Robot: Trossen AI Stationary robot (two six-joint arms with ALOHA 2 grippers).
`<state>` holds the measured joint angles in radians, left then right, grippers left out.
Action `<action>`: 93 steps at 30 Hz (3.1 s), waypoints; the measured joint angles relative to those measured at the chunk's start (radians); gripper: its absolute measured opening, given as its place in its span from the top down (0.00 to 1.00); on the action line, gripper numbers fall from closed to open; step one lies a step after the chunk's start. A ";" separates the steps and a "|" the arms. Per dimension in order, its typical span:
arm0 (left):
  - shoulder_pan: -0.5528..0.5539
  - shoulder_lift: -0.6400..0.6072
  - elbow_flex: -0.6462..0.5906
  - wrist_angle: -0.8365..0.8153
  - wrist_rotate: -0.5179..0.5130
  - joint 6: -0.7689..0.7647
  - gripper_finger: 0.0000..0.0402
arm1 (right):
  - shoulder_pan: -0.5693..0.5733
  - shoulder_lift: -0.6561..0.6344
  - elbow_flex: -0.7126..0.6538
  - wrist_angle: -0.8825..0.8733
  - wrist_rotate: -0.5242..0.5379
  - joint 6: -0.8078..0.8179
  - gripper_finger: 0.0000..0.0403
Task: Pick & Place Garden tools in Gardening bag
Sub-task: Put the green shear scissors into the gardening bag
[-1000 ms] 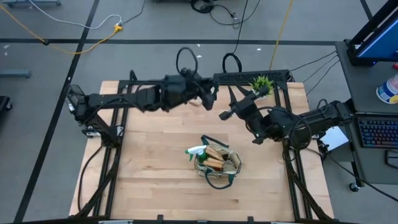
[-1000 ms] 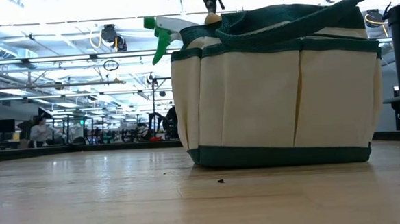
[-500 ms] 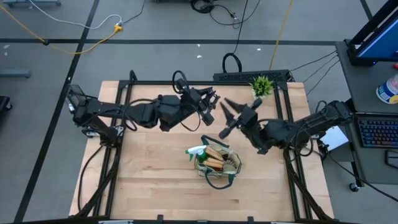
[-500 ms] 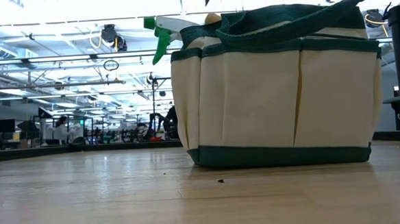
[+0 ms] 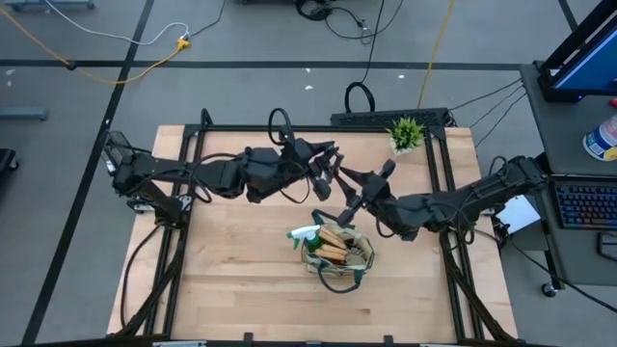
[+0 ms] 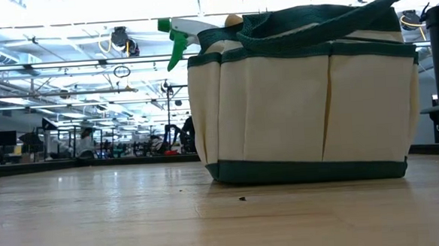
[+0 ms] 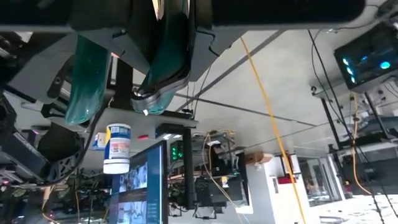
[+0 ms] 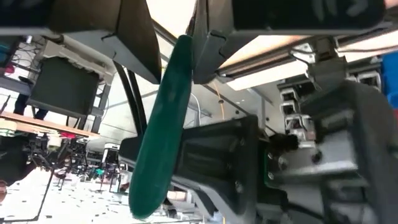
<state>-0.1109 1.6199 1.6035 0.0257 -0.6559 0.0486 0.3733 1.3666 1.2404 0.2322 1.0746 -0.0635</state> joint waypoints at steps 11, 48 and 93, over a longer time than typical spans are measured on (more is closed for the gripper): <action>-0.019 0.000 0.000 -0.008 -0.008 -0.040 0.87 | -0.005 0.000 0.000 -0.012 -0.010 0.000 0.79; -0.024 -0.002 0.000 -0.053 -0.022 -0.074 0.87 | -0.053 0.001 0.000 0.003 -0.137 0.090 0.67; -0.035 -0.060 0.000 -0.119 -0.107 0.232 0.44 | -0.051 0.000 -0.001 -0.053 -0.134 0.127 0.84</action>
<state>-0.1463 1.5602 1.6032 -0.0936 -0.7630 0.2803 0.3219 1.3670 1.2396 0.1793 0.9405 0.0636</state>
